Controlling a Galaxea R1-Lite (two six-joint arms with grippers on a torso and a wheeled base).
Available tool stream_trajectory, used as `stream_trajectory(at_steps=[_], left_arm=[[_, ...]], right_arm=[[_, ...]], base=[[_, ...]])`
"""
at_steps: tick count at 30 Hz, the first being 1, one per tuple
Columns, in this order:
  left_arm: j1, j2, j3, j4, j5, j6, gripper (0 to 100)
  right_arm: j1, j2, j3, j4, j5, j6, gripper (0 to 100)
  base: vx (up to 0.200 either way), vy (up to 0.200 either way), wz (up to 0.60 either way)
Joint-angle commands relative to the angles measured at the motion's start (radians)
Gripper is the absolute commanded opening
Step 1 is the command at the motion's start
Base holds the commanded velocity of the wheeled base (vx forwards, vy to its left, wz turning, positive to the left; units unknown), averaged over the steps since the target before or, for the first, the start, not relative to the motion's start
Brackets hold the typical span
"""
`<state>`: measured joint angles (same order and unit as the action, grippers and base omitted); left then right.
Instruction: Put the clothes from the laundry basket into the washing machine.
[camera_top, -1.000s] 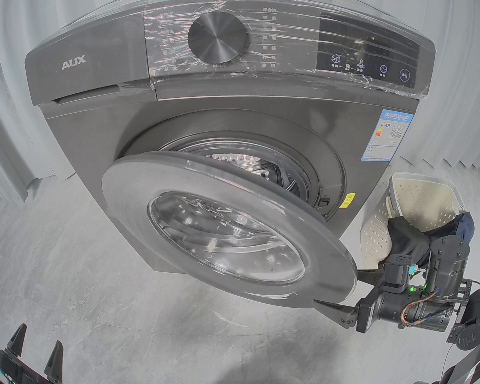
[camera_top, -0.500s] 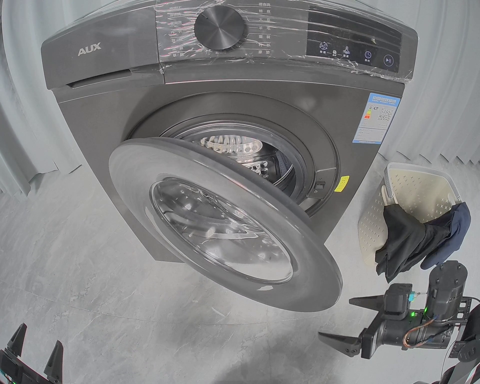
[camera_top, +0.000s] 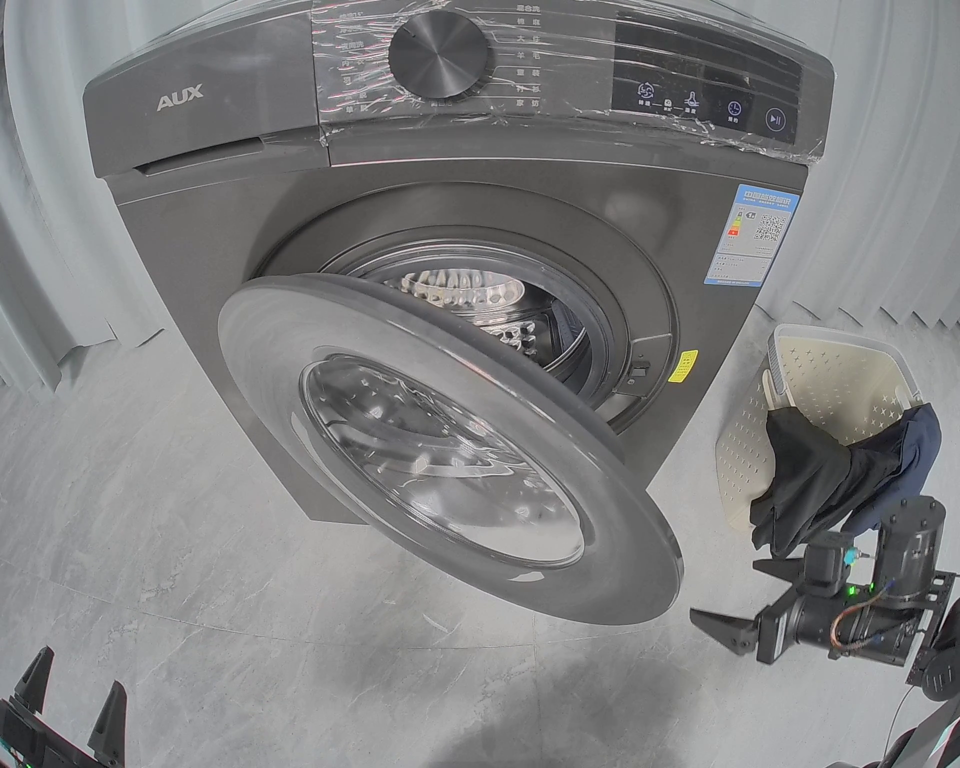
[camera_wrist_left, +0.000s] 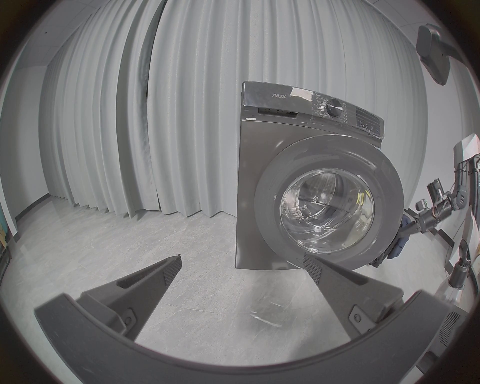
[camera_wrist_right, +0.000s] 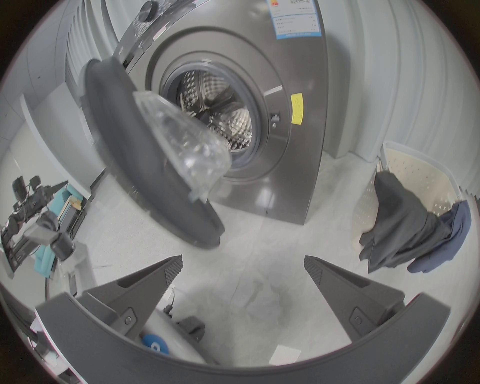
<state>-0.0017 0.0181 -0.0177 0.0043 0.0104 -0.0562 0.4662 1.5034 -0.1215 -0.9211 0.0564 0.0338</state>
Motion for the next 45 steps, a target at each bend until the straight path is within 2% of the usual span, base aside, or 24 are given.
stream_trajectory(at_steps=[1, 6, 11, 16, 22, 28, 32, 35, 40, 45], left_arm=[[0.0, -0.012, 0.016, 0.0, 0.0, -0.001, 100], [0.0, -0.012, 0.016, -0.001, 0.0, -0.001, 100], [0.0, -0.012, 0.015, 0.0, 0.0, -0.001, 100], [0.0, -0.012, 0.016, 0.0, 0.0, -0.001, 100], [0.0, -0.012, 0.016, 0.0, 0.0, -0.001, 100], [0.0, -0.012, 0.016, -0.001, 0.0, -0.001, 100], [0.0, -0.012, 0.016, -0.001, 0.0, -0.001, 100], [0.0, -0.012, 0.015, 0.0, 0.0, -0.001, 100], [0.0, -0.012, 0.016, 0.0, 0.0, -0.001, 100], [0.0, -0.012, 0.016, 0.0, 0.0, -0.001, 100]], right_arm=[[-0.038, 0.104, -0.161, 0.002, -0.006, -0.008, 100], [-0.02, 0.164, -0.224, -0.004, -0.006, -0.006, 100], [0.045, 0.164, -0.202, -0.005, -0.004, -0.002, 100], [0.127, 0.115, -0.141, -0.007, -0.004, 0.0, 100], [0.124, 0.103, -0.135, -0.007, 0.0, 0.0, 100], [0.117, 0.156, -0.205, -0.009, -0.009, 0.006, 100], [0.135, 0.215, -0.274, -0.009, -0.009, 0.028, 100], [0.183, 0.236, -0.303, -0.007, -0.007, 0.041, 100], [0.269, 0.248, -0.293, -0.01, -0.004, 0.047, 100], [0.313, 0.247, -0.288, -0.035, 0.013, 0.052, 100]], base=[[0.0, 0.0, 0.0], [0.0, 0.0, 0.0], [0.0, 0.0, 0.0], [0.0, 0.0, 0.0], [0.0, 0.0, 0.0], [-0.133, 0.0, 0.0], [-0.1, 0.0, 0.0], [0.0, 0.0, 0.0], [0.0, 0.0, 0.0], [0.0, 0.0, 0.0]])
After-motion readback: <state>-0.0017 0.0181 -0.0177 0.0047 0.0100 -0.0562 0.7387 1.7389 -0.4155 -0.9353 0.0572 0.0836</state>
